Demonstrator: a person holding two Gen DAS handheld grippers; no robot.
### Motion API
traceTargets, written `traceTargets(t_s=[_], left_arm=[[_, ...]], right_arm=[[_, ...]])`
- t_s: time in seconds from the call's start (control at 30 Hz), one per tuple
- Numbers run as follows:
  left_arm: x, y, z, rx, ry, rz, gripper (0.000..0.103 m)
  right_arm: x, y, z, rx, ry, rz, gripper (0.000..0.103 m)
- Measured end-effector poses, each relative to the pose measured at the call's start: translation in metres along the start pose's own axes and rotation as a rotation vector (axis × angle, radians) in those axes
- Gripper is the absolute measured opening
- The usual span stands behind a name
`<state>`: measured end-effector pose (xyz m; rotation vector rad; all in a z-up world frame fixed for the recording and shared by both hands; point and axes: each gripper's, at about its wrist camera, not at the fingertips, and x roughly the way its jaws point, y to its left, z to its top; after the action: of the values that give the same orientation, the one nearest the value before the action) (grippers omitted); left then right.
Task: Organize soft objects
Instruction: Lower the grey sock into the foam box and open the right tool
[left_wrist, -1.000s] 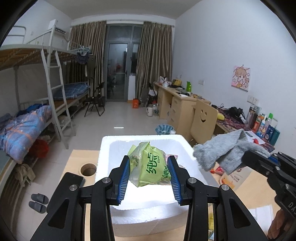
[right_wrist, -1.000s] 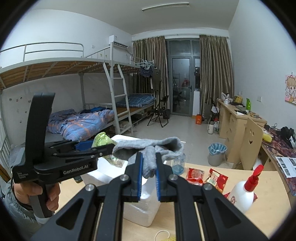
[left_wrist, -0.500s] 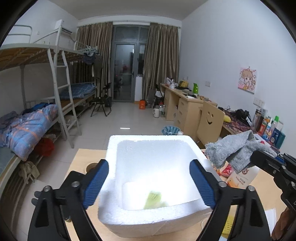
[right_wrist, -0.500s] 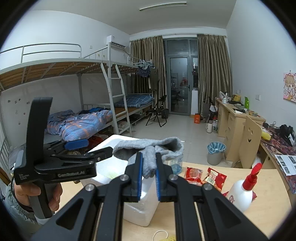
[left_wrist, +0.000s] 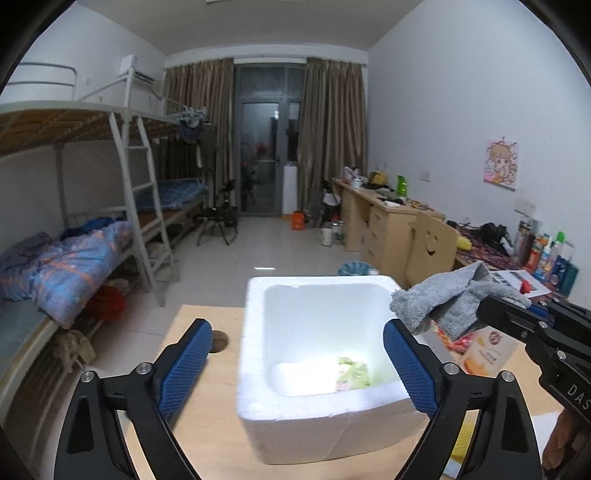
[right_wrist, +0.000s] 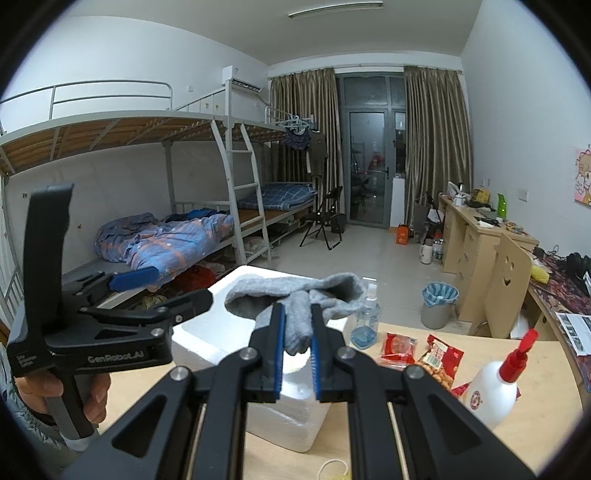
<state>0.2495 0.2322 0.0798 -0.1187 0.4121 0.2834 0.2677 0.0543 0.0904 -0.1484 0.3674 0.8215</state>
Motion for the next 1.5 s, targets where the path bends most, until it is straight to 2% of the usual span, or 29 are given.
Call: traceTargets(t_s=[0.2,0.33,0.57,0.93,1.0,1.07,1.1,1.43,1.5], left_arm=[[-0.007,0.018,-0.003,-0.031,0.004,0.004,0.096],[-0.012,0.025,-0.006,-0.021,-0.01,0.044,0.102],[-0.02,0.036,-0.01,-0.02,-0.022,0.085,0.103],[-0.03,0.044,-0.014,-0.022,-0.035,0.109,0.103],[-0.031,0.046,-0.014,-0.024,-0.037,0.107,0.103],[-0.032,0.048,-0.014,-0.027,-0.041,0.108,0.103],[-0.033,0.046,-0.013,-0.027,-0.043,0.108,0.103],[-0.04,0.037,-0.015,-0.016,-0.053,0.107,0.103],[-0.044,0.035,-0.016,-0.016,-0.055,0.092,0.103]], right_arm=[[0.013,0.001,0.001,0.002,0.027,0.025,0.015],[0.02,0.003,0.001,0.001,0.039,0.031,0.015],[0.033,0.011,0.004,-0.005,0.058,0.047,0.015],[0.05,0.014,0.004,-0.004,0.089,0.052,0.016],[0.049,0.012,0.004,0.009,0.087,0.059,0.029],[0.047,0.011,0.005,0.014,0.079,0.054,0.071],[0.044,0.01,0.005,0.017,0.064,0.049,0.074],[0.033,0.009,0.005,0.029,0.06,0.046,0.074],[0.03,0.007,0.005,0.04,0.057,0.046,0.078]])
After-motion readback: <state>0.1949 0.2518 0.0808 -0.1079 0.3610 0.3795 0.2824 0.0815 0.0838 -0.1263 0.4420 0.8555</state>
